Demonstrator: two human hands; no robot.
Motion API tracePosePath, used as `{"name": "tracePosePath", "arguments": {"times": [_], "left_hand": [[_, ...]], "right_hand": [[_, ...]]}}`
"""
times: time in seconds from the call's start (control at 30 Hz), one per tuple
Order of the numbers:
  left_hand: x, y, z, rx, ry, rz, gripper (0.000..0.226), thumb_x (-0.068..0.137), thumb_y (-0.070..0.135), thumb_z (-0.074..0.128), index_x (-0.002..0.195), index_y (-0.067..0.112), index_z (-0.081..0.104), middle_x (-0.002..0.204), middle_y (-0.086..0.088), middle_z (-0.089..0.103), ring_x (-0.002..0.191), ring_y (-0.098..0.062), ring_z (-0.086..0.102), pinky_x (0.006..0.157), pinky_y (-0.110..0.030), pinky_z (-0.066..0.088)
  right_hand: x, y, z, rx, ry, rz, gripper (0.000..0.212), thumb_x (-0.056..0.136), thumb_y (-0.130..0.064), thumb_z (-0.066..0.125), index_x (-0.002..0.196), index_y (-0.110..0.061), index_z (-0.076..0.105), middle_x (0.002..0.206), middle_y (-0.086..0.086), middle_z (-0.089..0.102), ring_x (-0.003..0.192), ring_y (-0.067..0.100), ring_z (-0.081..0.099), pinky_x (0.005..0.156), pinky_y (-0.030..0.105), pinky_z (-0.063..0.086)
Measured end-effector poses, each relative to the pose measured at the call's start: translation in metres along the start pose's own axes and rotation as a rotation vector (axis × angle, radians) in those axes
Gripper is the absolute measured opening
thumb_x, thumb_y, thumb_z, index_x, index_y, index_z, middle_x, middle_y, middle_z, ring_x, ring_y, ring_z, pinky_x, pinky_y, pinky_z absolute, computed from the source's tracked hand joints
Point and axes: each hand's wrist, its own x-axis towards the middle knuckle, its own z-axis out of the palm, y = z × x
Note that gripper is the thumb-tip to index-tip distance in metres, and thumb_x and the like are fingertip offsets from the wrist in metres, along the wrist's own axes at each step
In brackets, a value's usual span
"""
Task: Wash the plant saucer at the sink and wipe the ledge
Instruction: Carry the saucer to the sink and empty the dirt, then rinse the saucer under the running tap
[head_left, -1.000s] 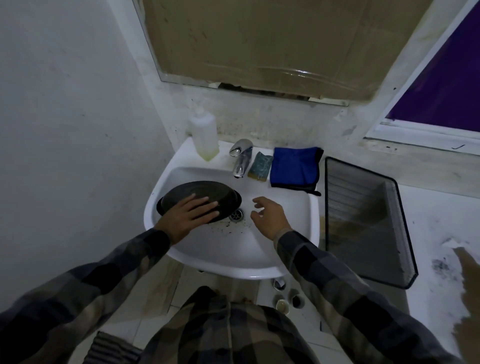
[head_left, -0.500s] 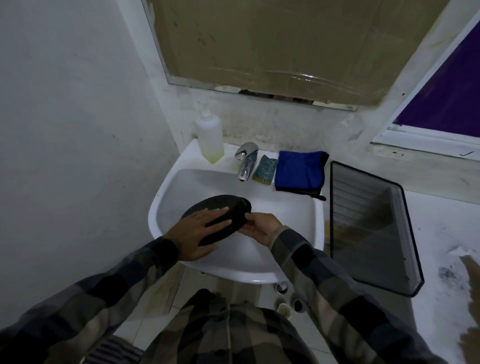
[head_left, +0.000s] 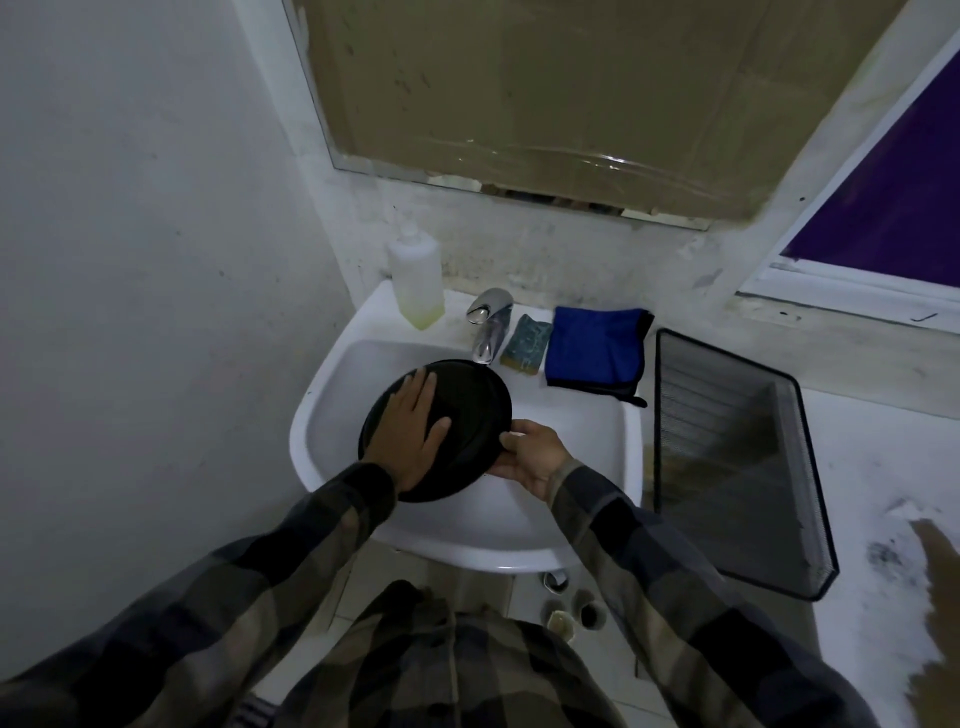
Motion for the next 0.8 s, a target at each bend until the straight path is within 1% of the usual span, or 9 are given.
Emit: {"name": "tracePosePath", "arguments": {"times": [0.1, 0.17, 0.27, 0.37, 0.47, 0.53, 0.6, 0.7, 0.8], "left_hand": [[0.006, -0.003, 0.005, 0.053, -0.16, 0.013, 0.08, 0.086, 0.056, 0.014, 0.151, 0.01, 0.006, 0.16, -0.008, 0.0, 0.148, -0.024, 0.001, 0.12, -0.038, 0.002], [0.007, -0.002, 0.003, 0.039, -0.188, 0.019, 0.088, 0.082, 0.062, 0.009, 0.151, 0.008, 0.009, 0.159, -0.008, 0.002, 0.148, -0.023, 0.003, 0.12, -0.034, 0.001], [0.004, 0.002, -0.004, -0.011, -0.076, 0.066, 0.072, 0.091, 0.049, 0.021, 0.151, 0.008, 0.015, 0.159, -0.007, 0.01, 0.147, -0.021, 0.009, 0.117, -0.029, 0.002], [0.003, 0.002, -0.007, 0.021, -0.151, 0.057, 0.062, 0.099, 0.043, 0.026, 0.15, 0.009, 0.019, 0.159, -0.006, 0.011, 0.147, -0.021, 0.011, 0.117, -0.03, 0.005], [-0.003, 0.003, -0.02, 0.029, -0.145, 0.009, 0.081, 0.086, 0.065, 0.017, 0.147, 0.013, 0.031, 0.155, -0.004, 0.026, 0.14, -0.021, 0.029, 0.115, -0.033, 0.021], [-0.012, 0.003, -0.031, 0.082, -0.124, -0.009, 0.103, 0.07, 0.084, 0.01, 0.146, 0.018, 0.032, 0.15, -0.002, 0.036, 0.132, -0.021, 0.041, 0.106, -0.034, 0.035], [-0.022, 0.0, -0.037, 0.101, -0.08, -0.029, 0.105, 0.065, 0.09, 0.015, 0.147, 0.025, 0.028, 0.143, 0.001, 0.045, 0.121, -0.022, 0.05, 0.095, -0.034, 0.043], [-0.03, -0.005, -0.045, -0.114, -0.007, -0.117, 0.069, 0.078, 0.06, 0.049, 0.139, 0.029, 0.038, 0.122, 0.002, 0.058, 0.102, -0.018, 0.058, 0.079, -0.028, 0.044], [-0.029, -0.014, -0.047, -0.349, 0.032, -0.202, 0.044, 0.084, 0.03, 0.054, 0.127, 0.019, 0.05, 0.113, -0.003, 0.063, 0.099, -0.022, 0.059, 0.08, -0.026, 0.04]], "right_hand": [[-0.002, -0.001, -0.002, 0.022, 0.002, 0.014, 0.027, 0.097, 0.005, 0.037, 0.122, 0.0, 0.047, 0.115, 0.024, 0.057, 0.093, 0.035, 0.062, 0.078, 0.046, 0.052], [-0.005, -0.001, -0.001, 0.023, -0.004, 0.024, 0.028, 0.097, 0.005, 0.037, 0.123, 0.001, 0.047, 0.118, 0.025, 0.057, 0.096, 0.036, 0.062, 0.078, 0.046, 0.053], [-0.005, -0.001, 0.001, 0.031, -0.004, 0.031, 0.028, 0.097, 0.005, 0.036, 0.122, 0.001, 0.047, 0.121, 0.026, 0.056, 0.098, 0.037, 0.062, 0.077, 0.045, 0.053], [-0.006, -0.004, 0.007, 0.049, -0.021, 0.043, 0.023, 0.097, 0.005, 0.037, 0.117, 0.001, 0.048, 0.12, 0.025, 0.056, 0.097, 0.036, 0.061, 0.076, 0.044, 0.052], [-0.005, -0.009, 0.022, 0.023, -0.042, 0.039, 0.029, 0.097, 0.002, 0.041, 0.125, 0.006, 0.046, 0.12, 0.026, 0.057, 0.094, 0.034, 0.062, 0.073, 0.042, 0.053], [-0.004, -0.015, 0.037, -0.013, -0.054, 0.025, 0.03, 0.097, 0.0, 0.043, 0.126, 0.008, 0.045, 0.119, 0.027, 0.058, 0.094, 0.034, 0.062, 0.071, 0.041, 0.054], [-0.004, -0.023, 0.053, -0.053, -0.056, 0.004, 0.03, 0.097, -0.001, 0.046, 0.124, 0.01, 0.045, 0.119, 0.028, 0.058, 0.098, 0.036, 0.062, 0.072, 0.04, 0.054], [-0.002, -0.034, 0.081, -0.098, -0.082, -0.037, 0.038, 0.094, -0.002, 0.052, 0.129, 0.009, 0.041, 0.122, 0.029, 0.055, 0.105, 0.038, 0.061, 0.073, 0.039, 0.054], [-0.001, -0.038, 0.11, -0.2, -0.111, -0.047, 0.053, 0.091, 0.0, 0.056, 0.139, 0.004, 0.033, 0.122, 0.028, 0.053, 0.103, 0.036, 0.061, 0.078, 0.038, 0.054]]}}
